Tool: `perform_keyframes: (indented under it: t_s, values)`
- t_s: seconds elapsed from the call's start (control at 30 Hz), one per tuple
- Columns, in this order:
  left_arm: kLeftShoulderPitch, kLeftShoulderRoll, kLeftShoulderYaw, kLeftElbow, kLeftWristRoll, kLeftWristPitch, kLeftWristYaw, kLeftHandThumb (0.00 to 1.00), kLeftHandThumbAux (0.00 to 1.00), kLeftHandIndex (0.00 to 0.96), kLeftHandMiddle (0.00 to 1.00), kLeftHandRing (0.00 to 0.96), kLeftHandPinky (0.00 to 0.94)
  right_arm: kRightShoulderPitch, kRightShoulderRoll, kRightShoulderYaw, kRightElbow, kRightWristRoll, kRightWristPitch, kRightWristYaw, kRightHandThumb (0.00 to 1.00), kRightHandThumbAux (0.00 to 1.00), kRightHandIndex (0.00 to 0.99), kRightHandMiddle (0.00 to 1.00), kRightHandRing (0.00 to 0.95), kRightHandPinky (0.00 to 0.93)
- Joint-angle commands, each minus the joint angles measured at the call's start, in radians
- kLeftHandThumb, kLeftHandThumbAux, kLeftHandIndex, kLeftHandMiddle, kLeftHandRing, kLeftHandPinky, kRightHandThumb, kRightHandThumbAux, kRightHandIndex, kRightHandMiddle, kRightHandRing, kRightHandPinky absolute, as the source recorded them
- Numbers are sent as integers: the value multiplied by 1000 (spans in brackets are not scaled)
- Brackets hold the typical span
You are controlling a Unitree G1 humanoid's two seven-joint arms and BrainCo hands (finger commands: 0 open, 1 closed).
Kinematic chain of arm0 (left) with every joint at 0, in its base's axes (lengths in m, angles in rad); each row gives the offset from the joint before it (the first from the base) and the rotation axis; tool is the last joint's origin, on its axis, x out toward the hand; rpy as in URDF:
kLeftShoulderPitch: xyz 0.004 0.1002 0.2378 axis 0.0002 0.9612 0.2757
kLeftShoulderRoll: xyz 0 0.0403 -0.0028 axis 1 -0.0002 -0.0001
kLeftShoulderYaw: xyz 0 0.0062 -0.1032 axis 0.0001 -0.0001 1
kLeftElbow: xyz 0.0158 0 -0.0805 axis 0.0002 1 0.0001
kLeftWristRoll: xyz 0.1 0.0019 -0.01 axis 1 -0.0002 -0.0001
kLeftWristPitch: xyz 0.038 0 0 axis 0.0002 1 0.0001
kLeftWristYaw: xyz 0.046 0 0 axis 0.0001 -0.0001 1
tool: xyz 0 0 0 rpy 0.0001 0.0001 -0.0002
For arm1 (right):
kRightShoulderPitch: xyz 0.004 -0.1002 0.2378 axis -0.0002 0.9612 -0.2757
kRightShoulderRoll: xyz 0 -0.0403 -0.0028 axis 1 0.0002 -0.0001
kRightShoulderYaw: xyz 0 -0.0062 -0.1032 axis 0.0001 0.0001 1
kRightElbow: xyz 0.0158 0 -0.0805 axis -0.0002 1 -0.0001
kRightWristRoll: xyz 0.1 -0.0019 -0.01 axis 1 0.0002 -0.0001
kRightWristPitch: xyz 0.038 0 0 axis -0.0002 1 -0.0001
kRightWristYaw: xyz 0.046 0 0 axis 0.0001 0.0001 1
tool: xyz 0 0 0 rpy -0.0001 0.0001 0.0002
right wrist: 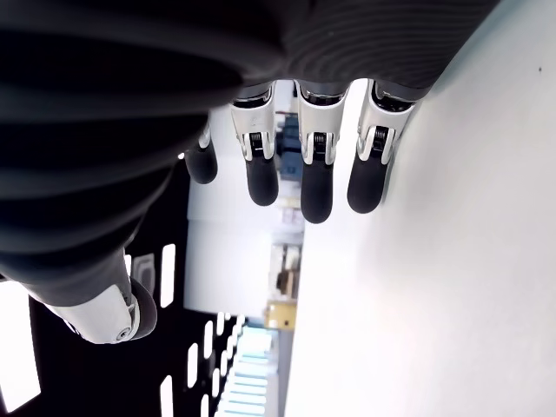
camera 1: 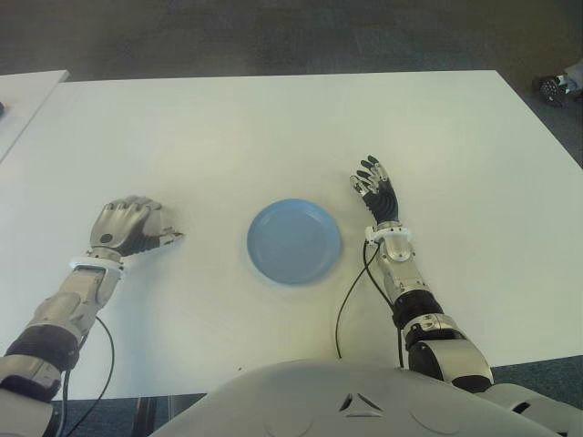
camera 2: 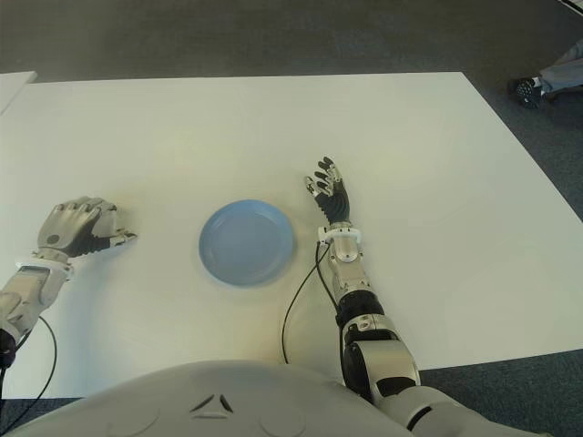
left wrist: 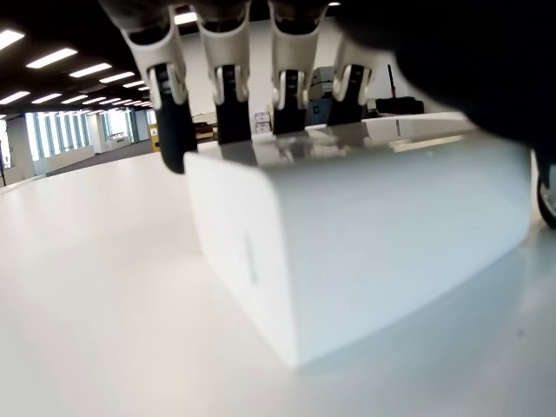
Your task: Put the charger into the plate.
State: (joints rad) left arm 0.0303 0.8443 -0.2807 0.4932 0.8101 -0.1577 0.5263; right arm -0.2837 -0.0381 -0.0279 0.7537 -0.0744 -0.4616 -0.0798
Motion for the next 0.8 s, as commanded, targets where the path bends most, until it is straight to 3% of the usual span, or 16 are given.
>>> perform_keyframes:
  t_s: [0.03,0.27,0.8]
  values:
    - [39,-55,4,-45,-4,-4,32,726,619,452,735,739,765,26,13,-5,24,17,38,10,172,615,11,148,172,205]
    - [65,-83,43,-88,-35,-35,53,733,687,445,815,810,839,27,18,-11,20,25,48,16,149,621,6,156,176,199]
    - [67,-89,82,-50,-71,-209,79,723,692,446,824,821,799,25,22,-16,17,29,60,20,99,648,0,166,186,197]
